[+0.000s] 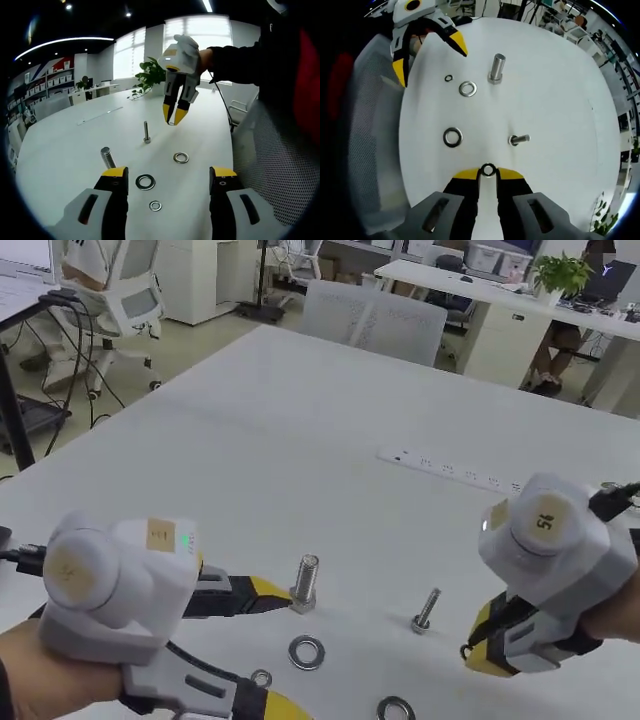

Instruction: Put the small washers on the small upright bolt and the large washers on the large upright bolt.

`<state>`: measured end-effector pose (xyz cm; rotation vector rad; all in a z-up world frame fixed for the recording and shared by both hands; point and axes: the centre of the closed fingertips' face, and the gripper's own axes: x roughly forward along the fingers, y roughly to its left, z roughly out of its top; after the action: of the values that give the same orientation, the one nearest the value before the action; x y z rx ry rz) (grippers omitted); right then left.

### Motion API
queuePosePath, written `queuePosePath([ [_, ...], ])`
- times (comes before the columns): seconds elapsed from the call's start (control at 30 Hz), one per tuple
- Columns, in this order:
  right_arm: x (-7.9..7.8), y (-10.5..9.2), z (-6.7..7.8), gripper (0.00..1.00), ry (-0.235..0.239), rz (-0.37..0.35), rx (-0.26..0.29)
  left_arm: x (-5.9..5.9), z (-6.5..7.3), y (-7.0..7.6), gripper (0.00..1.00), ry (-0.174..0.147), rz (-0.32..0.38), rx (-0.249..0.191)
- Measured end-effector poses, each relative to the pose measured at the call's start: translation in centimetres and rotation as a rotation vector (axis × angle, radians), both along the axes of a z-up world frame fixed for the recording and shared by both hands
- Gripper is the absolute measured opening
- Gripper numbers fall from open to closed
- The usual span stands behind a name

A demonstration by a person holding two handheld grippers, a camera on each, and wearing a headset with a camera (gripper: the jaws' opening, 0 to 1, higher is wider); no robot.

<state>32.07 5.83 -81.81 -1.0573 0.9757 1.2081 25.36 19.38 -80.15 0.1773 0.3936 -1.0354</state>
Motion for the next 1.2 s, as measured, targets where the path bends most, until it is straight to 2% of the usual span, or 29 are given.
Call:
queuePosePath([
  [0.4,1.2,0.9,2.3,0.14,-0.054,0.036,0.009,0.1,0.0,0.2,0.67,0.008,0.015,-0.005],
  [0.8,2.6,2.3,3.7,0.14,-0.086,0.067,0.022,0.1,0.0,0.3,0.68,0.017,0.025,-0.004],
  [1.2,3.1,3.2,3.8,0.14,-0.096,0.096,0.007,0.1,0.1,0.7,0.7,0.019,0.044,-0.014],
])
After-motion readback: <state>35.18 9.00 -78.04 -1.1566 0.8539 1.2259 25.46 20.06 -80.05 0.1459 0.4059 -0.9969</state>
